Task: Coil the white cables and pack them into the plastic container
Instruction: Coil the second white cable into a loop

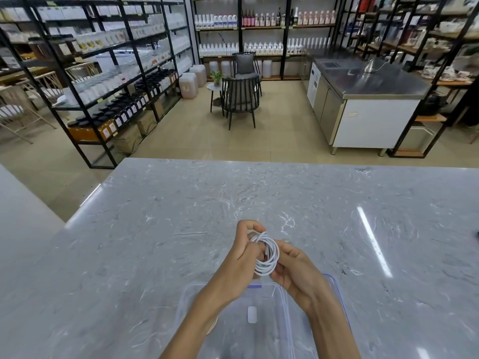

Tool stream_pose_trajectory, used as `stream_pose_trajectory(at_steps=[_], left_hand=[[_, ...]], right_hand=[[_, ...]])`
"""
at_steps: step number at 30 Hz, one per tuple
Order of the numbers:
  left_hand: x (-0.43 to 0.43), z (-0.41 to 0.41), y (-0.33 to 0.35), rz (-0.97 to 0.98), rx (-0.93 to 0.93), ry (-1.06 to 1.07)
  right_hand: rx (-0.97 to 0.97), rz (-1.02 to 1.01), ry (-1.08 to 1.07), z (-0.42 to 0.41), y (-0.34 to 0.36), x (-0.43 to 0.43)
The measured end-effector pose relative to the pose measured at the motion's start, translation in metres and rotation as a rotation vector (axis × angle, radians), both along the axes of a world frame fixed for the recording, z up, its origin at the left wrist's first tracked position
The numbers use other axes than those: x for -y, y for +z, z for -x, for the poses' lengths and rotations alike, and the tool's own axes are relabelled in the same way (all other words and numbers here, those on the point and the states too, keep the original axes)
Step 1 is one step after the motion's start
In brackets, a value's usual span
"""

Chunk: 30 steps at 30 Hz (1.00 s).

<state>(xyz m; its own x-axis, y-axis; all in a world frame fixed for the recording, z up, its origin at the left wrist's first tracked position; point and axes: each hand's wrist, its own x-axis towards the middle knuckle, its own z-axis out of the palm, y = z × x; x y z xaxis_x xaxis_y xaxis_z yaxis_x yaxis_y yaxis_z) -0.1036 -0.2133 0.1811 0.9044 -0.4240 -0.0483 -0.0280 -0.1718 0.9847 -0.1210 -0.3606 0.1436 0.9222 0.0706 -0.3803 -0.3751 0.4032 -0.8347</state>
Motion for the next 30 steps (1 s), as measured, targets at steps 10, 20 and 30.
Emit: stream_pose_trajectory(at_steps=[10,20,30], left_hand=[[0.001,0.003,-0.018,-0.28,0.24,0.093],[-0.003,0.01,-0.009,-0.342,0.295,0.117],[-0.01,0.013,0.006,-0.212,0.313,0.129]], right_hand=[[0.067,0.103,0.039,0.005,0.003,0.003],[0.355,0.208,0.031,0.02,0.028,-0.011],[0.642,0.677,-0.195,0.023,0.03,-0.034]])
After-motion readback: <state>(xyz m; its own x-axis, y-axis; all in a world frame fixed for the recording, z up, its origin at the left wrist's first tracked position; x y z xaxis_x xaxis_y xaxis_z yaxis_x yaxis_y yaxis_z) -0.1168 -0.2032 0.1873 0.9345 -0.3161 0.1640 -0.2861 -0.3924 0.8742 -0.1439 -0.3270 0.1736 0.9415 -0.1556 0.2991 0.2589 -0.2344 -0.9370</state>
